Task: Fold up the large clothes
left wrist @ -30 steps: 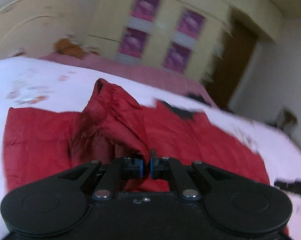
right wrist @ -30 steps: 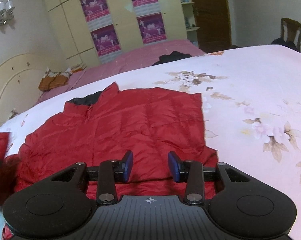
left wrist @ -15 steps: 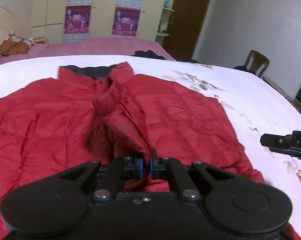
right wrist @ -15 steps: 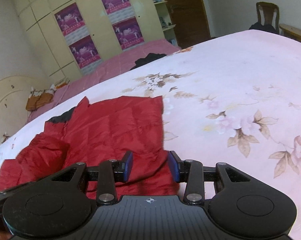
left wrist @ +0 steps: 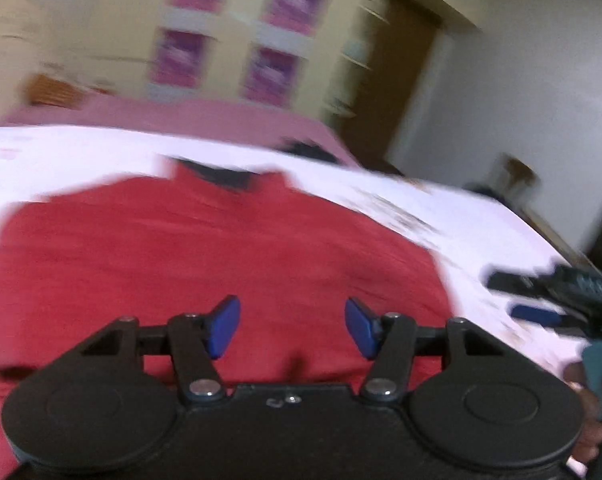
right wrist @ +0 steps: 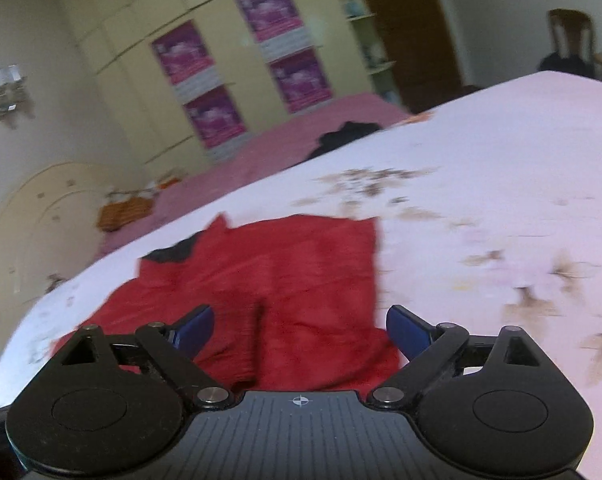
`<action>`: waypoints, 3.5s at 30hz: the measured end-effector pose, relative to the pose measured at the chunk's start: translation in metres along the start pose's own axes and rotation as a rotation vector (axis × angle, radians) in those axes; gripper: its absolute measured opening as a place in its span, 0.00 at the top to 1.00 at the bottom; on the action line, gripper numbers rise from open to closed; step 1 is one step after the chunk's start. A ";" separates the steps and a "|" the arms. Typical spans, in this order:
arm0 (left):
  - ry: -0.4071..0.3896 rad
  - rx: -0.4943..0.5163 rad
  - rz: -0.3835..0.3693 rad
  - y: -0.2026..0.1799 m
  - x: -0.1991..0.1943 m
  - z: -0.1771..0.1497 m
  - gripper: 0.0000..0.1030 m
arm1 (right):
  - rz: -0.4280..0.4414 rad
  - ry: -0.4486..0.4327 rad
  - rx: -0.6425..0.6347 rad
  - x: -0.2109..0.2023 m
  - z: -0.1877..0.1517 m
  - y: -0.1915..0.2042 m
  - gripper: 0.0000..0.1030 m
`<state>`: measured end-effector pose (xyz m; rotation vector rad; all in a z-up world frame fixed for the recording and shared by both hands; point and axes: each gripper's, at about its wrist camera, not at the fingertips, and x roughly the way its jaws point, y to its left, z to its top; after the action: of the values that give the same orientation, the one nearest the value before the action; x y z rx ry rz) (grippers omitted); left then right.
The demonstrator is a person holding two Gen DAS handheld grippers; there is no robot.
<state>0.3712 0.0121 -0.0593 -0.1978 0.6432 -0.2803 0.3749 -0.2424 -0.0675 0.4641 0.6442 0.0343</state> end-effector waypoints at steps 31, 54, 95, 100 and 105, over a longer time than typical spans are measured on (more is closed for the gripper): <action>0.057 0.032 0.201 0.094 0.034 -0.006 0.53 | -0.068 0.126 -0.183 0.065 -0.021 0.018 0.83; -0.029 0.062 0.184 0.116 0.013 0.022 0.27 | -0.089 0.034 -0.251 0.063 0.008 0.042 0.41; 0.087 0.166 0.196 0.107 0.023 -0.016 0.34 | -0.151 0.182 -0.390 0.094 -0.046 0.084 0.44; 0.111 0.169 0.182 0.114 0.027 -0.021 0.33 | -0.214 0.199 -0.378 0.098 -0.049 0.076 0.44; 0.114 0.166 0.175 0.116 0.028 -0.023 0.32 | -0.208 0.202 -0.366 0.103 -0.051 0.069 0.44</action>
<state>0.4009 0.1106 -0.1237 0.0347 0.7421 -0.1759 0.4353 -0.1420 -0.1324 0.0388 0.8618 0.0014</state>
